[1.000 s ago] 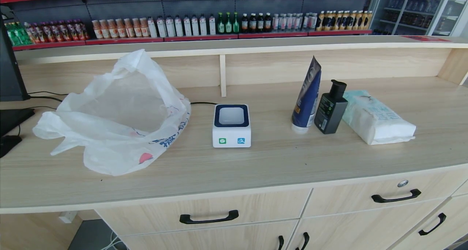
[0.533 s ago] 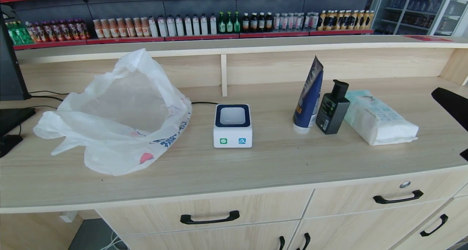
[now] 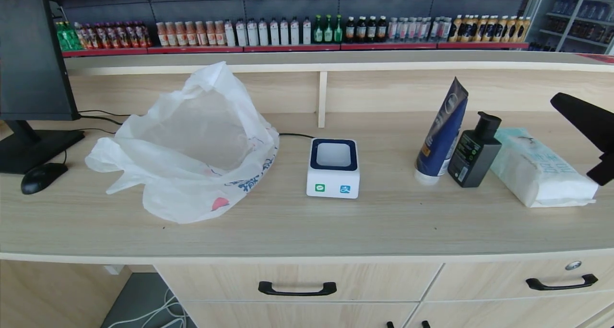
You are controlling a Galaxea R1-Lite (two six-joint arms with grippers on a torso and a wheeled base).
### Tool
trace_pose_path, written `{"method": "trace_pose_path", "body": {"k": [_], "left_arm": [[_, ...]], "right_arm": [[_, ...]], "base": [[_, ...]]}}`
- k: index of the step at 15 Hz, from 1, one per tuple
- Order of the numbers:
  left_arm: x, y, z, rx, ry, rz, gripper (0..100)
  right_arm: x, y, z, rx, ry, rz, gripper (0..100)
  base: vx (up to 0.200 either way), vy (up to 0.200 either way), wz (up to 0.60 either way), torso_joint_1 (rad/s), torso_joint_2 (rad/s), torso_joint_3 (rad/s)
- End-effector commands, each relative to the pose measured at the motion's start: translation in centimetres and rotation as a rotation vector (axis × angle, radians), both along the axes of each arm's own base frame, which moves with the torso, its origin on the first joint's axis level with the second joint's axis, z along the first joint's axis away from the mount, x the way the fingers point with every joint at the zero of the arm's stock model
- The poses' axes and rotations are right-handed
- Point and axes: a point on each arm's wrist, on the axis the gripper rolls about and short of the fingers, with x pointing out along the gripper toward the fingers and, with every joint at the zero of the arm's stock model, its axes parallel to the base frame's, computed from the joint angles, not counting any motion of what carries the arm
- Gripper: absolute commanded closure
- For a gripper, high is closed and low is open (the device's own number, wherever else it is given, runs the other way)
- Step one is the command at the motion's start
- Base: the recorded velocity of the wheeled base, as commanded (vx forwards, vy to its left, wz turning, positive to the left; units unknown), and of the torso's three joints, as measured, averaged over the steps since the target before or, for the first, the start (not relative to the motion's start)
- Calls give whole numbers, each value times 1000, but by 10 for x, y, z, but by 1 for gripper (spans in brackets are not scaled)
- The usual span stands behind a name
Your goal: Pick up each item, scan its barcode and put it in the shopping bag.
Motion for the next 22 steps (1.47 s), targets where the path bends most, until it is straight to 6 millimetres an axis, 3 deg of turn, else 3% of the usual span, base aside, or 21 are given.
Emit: {"method": "trace_pose_path", "body": {"k": [1,4,8,13,22], "left_arm": [[0,0,0,0,-1,1,0],[0,0,0,0,-1,1,0],[0,0,0,0,-1,1,0],[0,0,0,0,-1,1,0],[0,0,0,0,-1,1,0]], "right_arm": [[10,3,3,-8,-1,11,100],[28,17,14,-8,-14,66,100],[64,41,-7,-126,37,66,100],[75,68,-13,-133,66,14,100],[69,70,-12,-129,60,34,100]], "base": [[0,0,0,0,0,0],[0,0,0,0,0,0],[0,0,0,0,0,0],[0,0,0,0,0,0],[0,0,0,0,0,0]]}}
